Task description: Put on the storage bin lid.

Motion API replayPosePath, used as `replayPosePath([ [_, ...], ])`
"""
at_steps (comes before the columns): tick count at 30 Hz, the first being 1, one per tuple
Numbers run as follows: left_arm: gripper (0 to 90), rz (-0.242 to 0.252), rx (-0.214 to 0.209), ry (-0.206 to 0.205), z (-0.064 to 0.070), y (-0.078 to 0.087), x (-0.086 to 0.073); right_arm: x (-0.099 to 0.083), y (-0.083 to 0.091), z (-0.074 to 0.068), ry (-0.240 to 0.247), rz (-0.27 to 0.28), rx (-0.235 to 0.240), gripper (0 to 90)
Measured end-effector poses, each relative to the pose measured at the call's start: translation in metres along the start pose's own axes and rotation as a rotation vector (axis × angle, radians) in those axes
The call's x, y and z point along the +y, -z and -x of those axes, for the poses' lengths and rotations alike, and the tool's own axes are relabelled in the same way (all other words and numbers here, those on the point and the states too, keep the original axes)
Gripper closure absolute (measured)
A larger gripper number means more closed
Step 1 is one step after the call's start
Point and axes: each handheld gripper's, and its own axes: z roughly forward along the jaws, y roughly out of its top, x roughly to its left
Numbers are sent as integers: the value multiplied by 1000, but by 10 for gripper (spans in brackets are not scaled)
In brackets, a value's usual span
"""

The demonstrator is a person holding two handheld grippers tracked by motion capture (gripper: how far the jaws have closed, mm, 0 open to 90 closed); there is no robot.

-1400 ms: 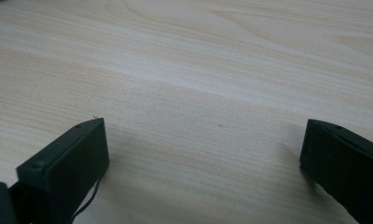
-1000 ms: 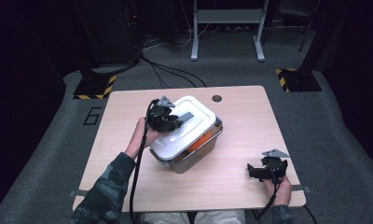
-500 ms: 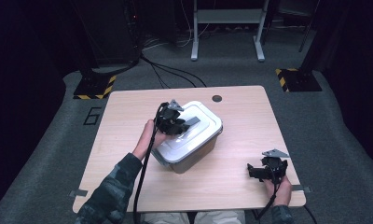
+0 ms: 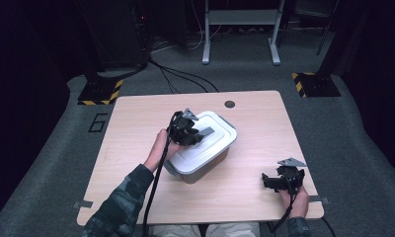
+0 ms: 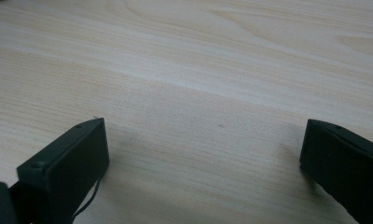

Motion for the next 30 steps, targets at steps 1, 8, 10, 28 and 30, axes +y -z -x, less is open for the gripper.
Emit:
replayPosePath([
  [1,664,2,4,-8,0,0,-1,0,0,0,0,0,0,2],
  [8,663,4,16,-11,2,-2,-4,0,0,0,0,0,0,2],
  [10,663,4,19,-12,2,-2,-4,0,0,0,0,0,0,2],
  [28,243,58,52,11,-2,20,-5,0,0,0,0,0,0,2],
  [30,204,64,62,19,-4,26,-6,0,0,0,0,0,0,2],
])
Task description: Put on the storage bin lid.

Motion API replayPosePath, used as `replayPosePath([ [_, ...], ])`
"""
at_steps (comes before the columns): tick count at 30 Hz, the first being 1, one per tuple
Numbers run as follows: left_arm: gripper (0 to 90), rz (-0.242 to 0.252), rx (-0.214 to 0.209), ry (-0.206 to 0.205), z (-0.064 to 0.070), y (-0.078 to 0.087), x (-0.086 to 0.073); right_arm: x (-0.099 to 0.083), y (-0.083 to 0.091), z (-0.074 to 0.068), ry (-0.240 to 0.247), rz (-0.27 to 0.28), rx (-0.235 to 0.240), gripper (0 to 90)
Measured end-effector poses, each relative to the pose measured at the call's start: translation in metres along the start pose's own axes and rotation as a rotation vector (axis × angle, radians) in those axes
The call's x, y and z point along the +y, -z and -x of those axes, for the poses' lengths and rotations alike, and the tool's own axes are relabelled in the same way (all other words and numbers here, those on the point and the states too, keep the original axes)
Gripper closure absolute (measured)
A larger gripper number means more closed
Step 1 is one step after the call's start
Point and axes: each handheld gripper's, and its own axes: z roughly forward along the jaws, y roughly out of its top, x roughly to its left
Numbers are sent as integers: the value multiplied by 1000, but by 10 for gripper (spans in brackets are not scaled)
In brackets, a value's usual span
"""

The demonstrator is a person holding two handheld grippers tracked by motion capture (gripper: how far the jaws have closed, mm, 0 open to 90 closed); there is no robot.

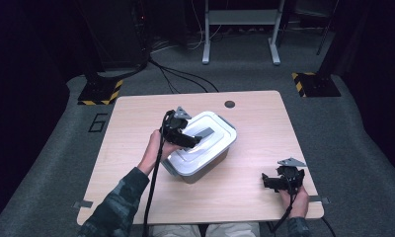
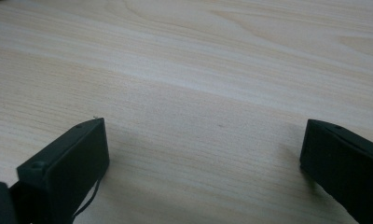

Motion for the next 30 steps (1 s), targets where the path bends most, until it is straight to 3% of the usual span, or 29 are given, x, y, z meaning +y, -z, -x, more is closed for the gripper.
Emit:
replayPosePath([
  [4,154,18,27,10,-6,12,-2,0,0,0,0,0,0,2],
  [14,124,56,94,40,-19,44,-19,0,0,0,0,0,0,2],
  [22,116,47,164,84,-39,66,-49,0,0,0,-1,0,0,2],
  [30,115,41,213,151,-54,76,-83,0,0,0,4,3,0,2],
])
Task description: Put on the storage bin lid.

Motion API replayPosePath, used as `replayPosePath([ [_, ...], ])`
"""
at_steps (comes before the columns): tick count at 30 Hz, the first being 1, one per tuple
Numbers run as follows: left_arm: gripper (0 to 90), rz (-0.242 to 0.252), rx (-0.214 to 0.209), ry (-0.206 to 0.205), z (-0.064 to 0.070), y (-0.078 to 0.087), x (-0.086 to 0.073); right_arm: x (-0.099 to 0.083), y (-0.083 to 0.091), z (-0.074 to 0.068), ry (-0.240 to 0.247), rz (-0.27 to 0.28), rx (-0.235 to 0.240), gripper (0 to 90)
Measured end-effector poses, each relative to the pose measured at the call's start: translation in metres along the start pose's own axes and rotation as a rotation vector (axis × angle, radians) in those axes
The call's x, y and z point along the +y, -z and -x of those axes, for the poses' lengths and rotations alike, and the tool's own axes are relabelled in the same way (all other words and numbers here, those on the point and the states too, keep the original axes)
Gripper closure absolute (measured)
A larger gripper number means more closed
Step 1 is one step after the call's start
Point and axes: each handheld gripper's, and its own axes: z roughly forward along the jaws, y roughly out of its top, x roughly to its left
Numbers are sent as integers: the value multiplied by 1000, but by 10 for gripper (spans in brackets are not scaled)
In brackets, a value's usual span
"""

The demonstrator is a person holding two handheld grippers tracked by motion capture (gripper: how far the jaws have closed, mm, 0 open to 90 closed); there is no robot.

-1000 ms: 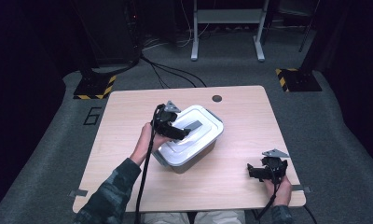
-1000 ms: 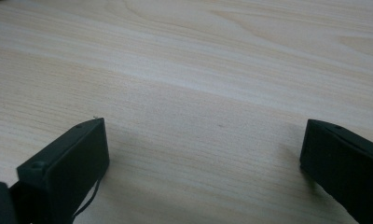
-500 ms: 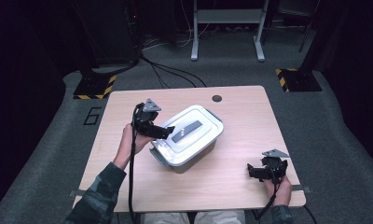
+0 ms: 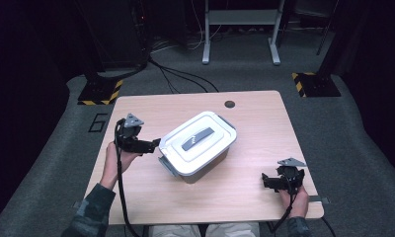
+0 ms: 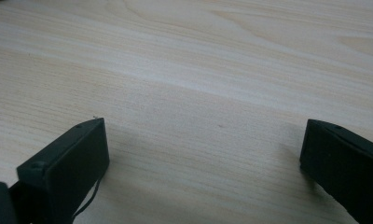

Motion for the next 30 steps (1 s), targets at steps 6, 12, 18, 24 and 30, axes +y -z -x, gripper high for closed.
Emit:
replayPosePath([
  [6,115,-10,40,65,-13,1,-31,0,0,0,0,0,0,2],
  [12,115,-32,70,154,-26,-7,-70,0,0,0,1,0,0,2],
  [18,97,-28,109,209,-37,-15,-109,0,0,0,2,-1,0,2],
  [24,59,-70,137,246,-45,-25,-142,0,0,0,3,-1,0,2],
  [30,41,-97,189,250,-45,-33,-169,0,0,0,2,0,0,2],
])
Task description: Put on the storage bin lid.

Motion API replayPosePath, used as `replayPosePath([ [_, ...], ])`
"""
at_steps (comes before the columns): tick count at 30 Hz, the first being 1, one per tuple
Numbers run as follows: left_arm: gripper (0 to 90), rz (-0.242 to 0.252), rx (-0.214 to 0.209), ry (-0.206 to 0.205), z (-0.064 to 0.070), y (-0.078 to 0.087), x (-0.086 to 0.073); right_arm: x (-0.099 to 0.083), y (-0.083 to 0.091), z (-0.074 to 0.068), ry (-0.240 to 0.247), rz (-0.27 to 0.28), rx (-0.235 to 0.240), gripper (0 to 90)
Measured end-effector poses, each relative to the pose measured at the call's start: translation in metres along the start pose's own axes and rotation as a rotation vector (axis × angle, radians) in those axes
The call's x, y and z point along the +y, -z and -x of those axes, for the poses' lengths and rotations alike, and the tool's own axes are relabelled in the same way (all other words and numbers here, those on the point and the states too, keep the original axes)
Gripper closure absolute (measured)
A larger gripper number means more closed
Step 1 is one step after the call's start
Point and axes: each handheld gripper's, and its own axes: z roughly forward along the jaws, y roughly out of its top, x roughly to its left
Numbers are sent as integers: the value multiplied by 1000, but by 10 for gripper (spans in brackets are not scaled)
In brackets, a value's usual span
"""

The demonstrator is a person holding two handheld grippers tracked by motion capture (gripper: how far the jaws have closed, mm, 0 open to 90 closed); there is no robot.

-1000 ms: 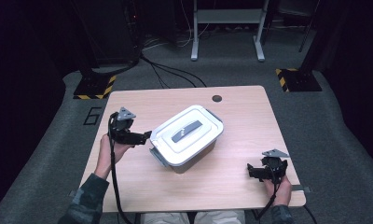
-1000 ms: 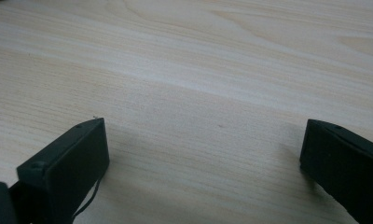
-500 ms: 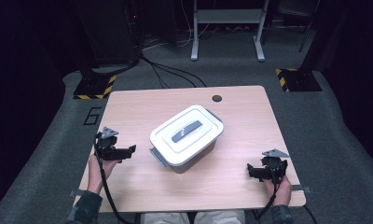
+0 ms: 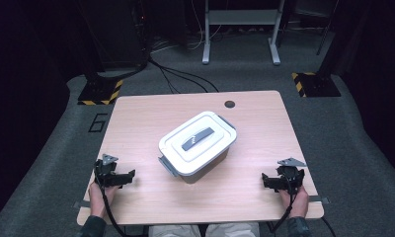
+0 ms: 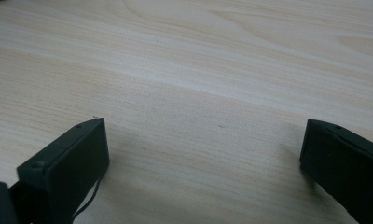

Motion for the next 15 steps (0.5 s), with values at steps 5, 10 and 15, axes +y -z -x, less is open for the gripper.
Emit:
replayPosePath([
  [5,13,19,-1,30,-3,-6,-13,0,0,0,-2,0,0,2],
  [10,10,19,3,30,-3,-6,-13,0,0,0,-2,1,0,2],
  [15,2,9,5,30,-3,-7,-12,0,0,0,-2,0,0,1],
])
